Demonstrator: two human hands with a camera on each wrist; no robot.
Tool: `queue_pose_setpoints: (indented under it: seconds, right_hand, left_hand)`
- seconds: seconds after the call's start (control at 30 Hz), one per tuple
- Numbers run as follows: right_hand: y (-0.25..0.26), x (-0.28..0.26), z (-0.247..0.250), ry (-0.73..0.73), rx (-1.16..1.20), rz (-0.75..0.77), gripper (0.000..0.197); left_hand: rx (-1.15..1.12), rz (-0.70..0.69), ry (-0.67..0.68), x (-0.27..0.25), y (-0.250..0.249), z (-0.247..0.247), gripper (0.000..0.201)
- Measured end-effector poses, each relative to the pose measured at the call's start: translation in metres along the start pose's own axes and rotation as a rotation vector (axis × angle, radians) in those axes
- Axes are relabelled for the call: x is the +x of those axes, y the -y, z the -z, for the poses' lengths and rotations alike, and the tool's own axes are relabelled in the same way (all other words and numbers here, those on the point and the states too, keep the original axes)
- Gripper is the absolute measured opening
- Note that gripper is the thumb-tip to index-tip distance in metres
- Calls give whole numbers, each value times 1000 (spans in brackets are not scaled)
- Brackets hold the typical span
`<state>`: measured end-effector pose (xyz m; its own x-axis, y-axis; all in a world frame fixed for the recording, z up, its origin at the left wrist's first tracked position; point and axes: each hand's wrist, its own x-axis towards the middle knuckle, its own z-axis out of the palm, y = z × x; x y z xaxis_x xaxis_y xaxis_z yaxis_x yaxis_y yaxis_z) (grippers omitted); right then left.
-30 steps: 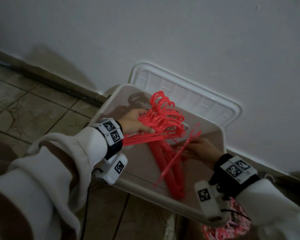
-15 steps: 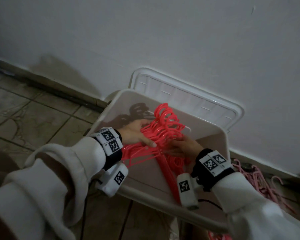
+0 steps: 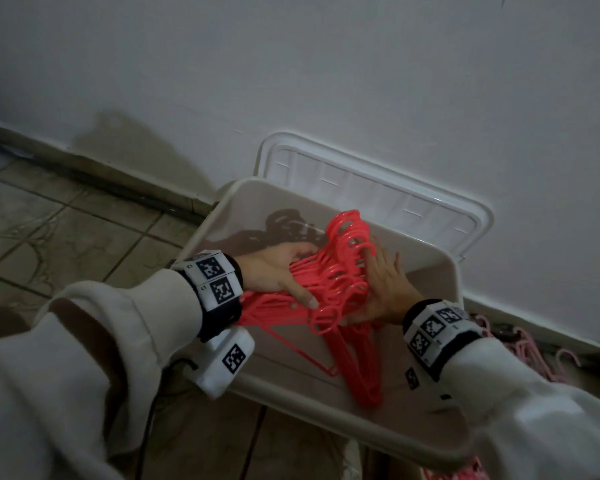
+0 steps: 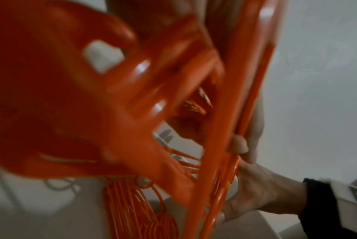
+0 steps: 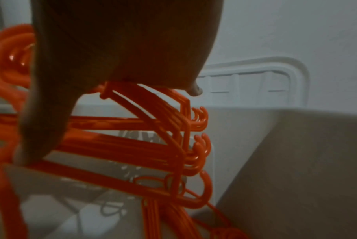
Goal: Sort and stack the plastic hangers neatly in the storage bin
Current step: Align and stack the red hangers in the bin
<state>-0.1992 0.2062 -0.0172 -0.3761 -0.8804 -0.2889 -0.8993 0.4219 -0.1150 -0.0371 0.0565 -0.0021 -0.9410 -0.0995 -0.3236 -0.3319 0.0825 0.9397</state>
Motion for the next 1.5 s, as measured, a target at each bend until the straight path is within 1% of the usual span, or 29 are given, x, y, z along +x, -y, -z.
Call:
queue_pose_setpoints:
  seconds: [0.07,0.1,0.17,0.23,0.3,0.33,0.37,0.4,0.43,0.5,0.53,0.57,0.6,0.63,0.7,0.8,0.9,1.03,1.07,1.17,1.2,1.3,1.33,1.4,1.43,1.5]
  right_hand:
    - [-1,0,-5,-59,68,16,148]
    - [-1,1,-6,-102,103,28,143]
    - [-4,3,-6,-161,119,55,127]
    - [-6,6,-5,-171,151,92,108]
    - [-7,10,-5,-190,232,158,97]
    - [-8,10,-7,-199,279,186,94]
    - [-9,9,-8,-197,319,203,95]
    - [-11,9,-10,-198,343,217,100]
    - [-13,7,-13,-196,337,225,110]
    - [-13,3,-15,-155,248,243,136]
    - [-12,0,-14,-108,195,226,143]
    - [-10,-3,-13,-59,142,184,146]
    - [-8,-6,-12,-41,102,145,145]
    - [-6,-9,-12,-58,89,118,143]
    - [-5,-11,-10,-93,88,101,139]
    - [-1,-13,-9,-95,18,88,131]
    - [-2,-13,-13,-66,13,85,138]
    - [-5,-11,-13,-98,23,73,131]
    - [-6,-10,-14,-88,40,72,132]
    - [-7,-10,-19,-63,51,82,146]
    - [-6,-11,-19,-68,43,80,146]
    - [-3,-14,-18,-116,51,61,131]
    - [-2,-14,-18,-104,58,51,134]
    - [0,-14,-19,-29,70,31,146]
    - [1,-15,-21,-7,57,27,147]
    - [1,-16,-23,-43,28,35,141]
  left_hand:
    - [-11,4,4,0,0,0,67]
    - [-10,8,1,-1,1,0,65]
    - [-17,20,-8,-3,2,1,61]
    - [-20,29,-2,-5,3,1,59]
    - [-25,32,2,-6,4,1,56]
    - [-33,32,0,-6,5,2,55]
    - [-42,32,-3,-7,5,2,54]
    - [-52,31,-5,-7,5,2,54]
    - [-59,30,-5,-8,6,2,54]
    - [-68,30,6,-8,6,2,55]
    - [-73,30,11,-8,5,2,56]
    - [-74,28,13,-8,5,2,57]
    - [-71,23,13,-8,5,2,58]
    - [-68,16,15,-8,4,2,58]
    - [-67,5,13,-8,5,2,56]
    - [-71,5,7,-7,5,2,52]
    - [-54,16,10,-6,3,1,53]
    - [-55,30,-13,-5,5,-1,58]
    - [-57,37,-11,-5,5,-1,58]
    - [-53,41,-7,-4,6,0,57]
    - [-52,43,-13,-4,6,0,56]
    - [-55,44,-21,-3,6,-2,53]
    - [-63,50,-18,-3,6,-3,53]
    - [-65,57,-4,-3,7,-2,53]
    - [-62,57,-2,-3,7,-1,53]
    - [-83,57,-11,-4,8,-2,51]
